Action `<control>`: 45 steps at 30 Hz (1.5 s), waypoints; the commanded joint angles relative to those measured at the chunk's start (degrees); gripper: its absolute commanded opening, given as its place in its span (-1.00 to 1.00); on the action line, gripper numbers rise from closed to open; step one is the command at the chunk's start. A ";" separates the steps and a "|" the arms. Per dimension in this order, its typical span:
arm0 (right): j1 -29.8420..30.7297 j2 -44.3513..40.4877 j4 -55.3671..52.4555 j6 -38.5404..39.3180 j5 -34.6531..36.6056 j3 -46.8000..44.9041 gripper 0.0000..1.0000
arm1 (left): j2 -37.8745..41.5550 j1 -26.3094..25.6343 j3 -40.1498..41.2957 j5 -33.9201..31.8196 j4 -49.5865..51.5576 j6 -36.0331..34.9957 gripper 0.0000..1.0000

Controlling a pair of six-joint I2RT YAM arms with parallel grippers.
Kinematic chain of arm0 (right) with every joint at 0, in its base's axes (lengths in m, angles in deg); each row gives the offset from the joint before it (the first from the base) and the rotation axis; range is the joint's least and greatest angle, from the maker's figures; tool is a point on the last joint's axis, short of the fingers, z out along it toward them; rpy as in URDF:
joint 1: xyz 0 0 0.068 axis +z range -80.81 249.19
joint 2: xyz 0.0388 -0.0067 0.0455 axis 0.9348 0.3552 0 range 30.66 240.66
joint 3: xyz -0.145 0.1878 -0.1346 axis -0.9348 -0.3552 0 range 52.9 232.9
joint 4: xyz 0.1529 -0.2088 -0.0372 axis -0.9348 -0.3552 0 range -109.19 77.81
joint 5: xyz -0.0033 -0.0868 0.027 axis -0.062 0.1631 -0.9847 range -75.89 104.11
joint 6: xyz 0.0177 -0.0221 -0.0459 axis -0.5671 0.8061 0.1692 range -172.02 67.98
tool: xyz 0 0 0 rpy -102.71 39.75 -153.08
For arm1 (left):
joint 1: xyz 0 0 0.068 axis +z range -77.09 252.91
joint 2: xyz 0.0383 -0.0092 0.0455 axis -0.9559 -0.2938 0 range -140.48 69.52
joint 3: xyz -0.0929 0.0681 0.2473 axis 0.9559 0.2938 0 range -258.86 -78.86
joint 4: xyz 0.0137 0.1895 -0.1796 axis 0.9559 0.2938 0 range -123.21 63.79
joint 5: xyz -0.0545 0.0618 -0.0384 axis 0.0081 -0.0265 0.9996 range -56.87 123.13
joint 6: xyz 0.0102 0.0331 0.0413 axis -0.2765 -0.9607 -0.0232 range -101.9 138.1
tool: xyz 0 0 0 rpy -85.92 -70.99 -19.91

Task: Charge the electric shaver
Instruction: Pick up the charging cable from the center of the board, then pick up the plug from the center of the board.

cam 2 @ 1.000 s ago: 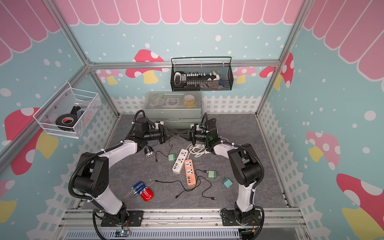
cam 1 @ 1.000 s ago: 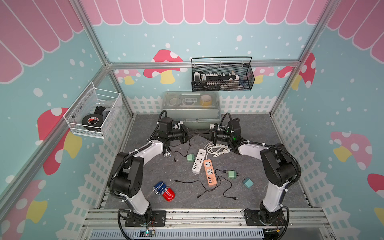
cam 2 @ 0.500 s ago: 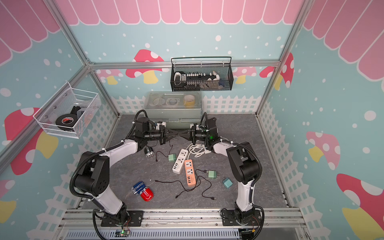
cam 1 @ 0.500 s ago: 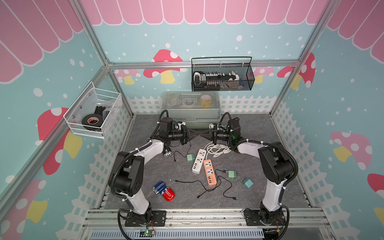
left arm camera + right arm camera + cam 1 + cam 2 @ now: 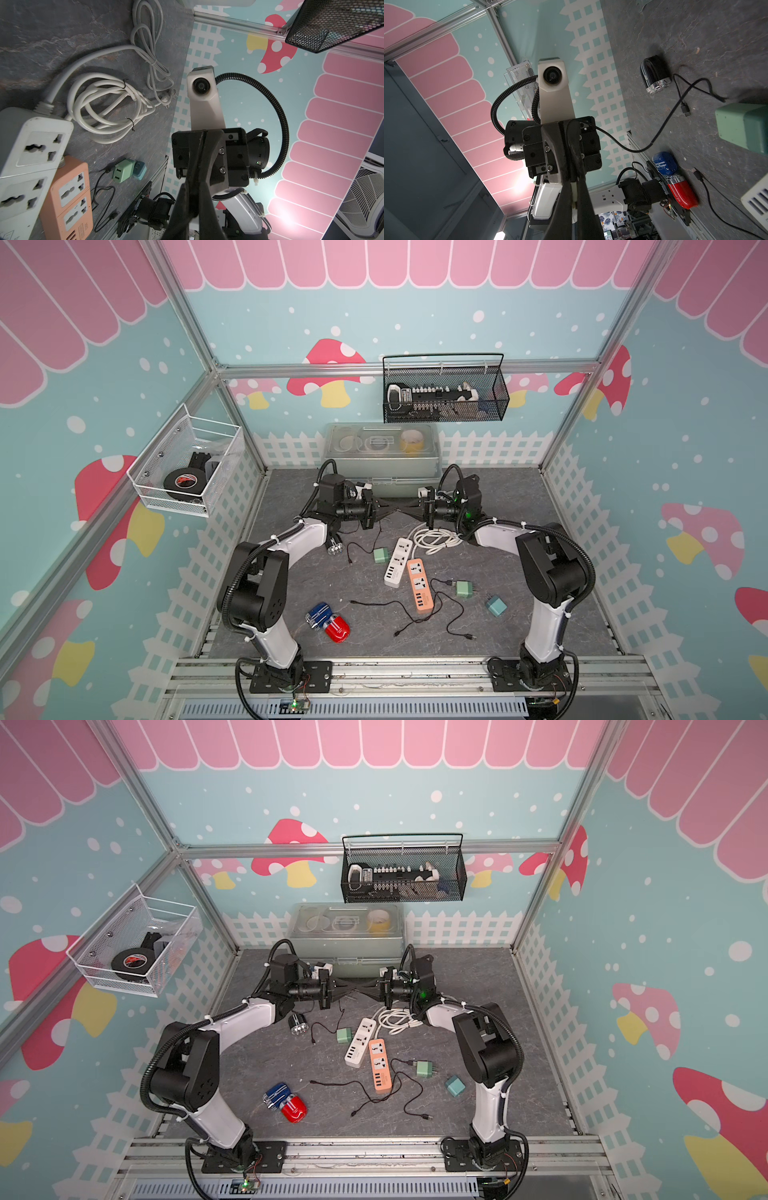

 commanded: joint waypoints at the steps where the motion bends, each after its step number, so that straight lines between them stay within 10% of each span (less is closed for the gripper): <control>1: -0.33 0.88 2.41 -0.79 0.64 1.44 -0.81 | 0.62 0.23 -0.36 -0.25 -0.84 0.73 -1.00; 5: -0.44 -5.02 -13.21 10.74 6.50 -0.50 -0.19 | 5.27 2.32 1.28 -5.85 5.28 0.36 -1.00; 10: 3.91 -13.61 -63.08 37.15 29.41 7.50 -0.08 | 13.92 5.83 1.92 -16.43 22.10 -2.22 -1.00; 20: 17.92 -0.23 -85.83 15.66 45.21 25.53 -0.02 | 29.14 6.26 2.89 -35.23 46.44 -0.17 -1.00; 30: 22.15 11.06 -90.25 -3.93 47.34 36.97 0.05 | 40.28 6.31 5.73 -39.37 52.89 3.11 -1.00; 45: 21.80 23.93 -92.52 -13.49 48.43 49.23 0.22 | 43.95 6.32 7.70 -38.05 54.04 2.29 -1.00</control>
